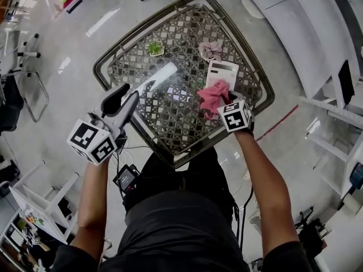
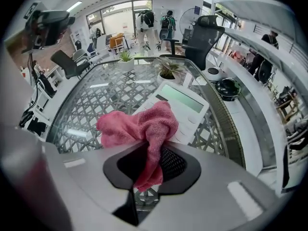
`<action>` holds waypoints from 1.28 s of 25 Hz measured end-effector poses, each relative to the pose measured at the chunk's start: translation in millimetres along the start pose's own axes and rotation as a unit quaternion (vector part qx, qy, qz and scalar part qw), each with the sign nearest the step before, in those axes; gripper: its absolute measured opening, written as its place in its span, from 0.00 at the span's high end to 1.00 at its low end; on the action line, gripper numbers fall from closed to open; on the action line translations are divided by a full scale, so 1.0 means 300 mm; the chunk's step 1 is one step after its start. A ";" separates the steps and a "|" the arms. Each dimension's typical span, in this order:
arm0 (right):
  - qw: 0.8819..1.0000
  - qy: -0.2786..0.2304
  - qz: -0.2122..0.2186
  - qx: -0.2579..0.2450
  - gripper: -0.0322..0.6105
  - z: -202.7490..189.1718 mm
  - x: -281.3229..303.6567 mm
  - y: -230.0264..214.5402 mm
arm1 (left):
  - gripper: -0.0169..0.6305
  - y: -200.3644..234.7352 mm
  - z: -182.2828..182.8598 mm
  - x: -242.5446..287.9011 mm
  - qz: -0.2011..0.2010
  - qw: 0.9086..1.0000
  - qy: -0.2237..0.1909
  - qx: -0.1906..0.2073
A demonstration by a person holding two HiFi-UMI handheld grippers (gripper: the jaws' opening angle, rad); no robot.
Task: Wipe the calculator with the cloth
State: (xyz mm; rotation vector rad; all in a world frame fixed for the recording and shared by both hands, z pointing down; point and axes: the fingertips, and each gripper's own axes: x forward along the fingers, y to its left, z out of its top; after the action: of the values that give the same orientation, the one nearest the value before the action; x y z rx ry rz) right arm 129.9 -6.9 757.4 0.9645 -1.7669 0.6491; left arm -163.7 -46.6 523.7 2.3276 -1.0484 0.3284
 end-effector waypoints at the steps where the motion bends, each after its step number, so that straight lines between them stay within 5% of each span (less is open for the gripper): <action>1: 1.000 0.003 -0.003 0.004 0.85 -0.011 -0.006 -0.018 | 0.75 0.000 0.003 0.000 -0.001 1.000 0.000 0.001; 21: 0.982 0.063 -0.062 0.166 0.84 -0.215 -0.069 -0.265 | 0.75 0.004 0.100 -0.065 0.002 1.000 -0.001 0.020; 32: 0.967 -0.006 -0.051 0.249 0.73 -0.146 -0.200 -0.281 | 0.75 0.012 0.149 -0.133 -0.001 0.999 -0.006 0.035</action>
State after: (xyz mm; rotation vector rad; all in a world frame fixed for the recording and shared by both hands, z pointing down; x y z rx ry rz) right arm 234.9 0.4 717.9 1.3887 -1.5789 1.0489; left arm -193.1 -50.3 471.5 2.3958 -1.0561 0.3549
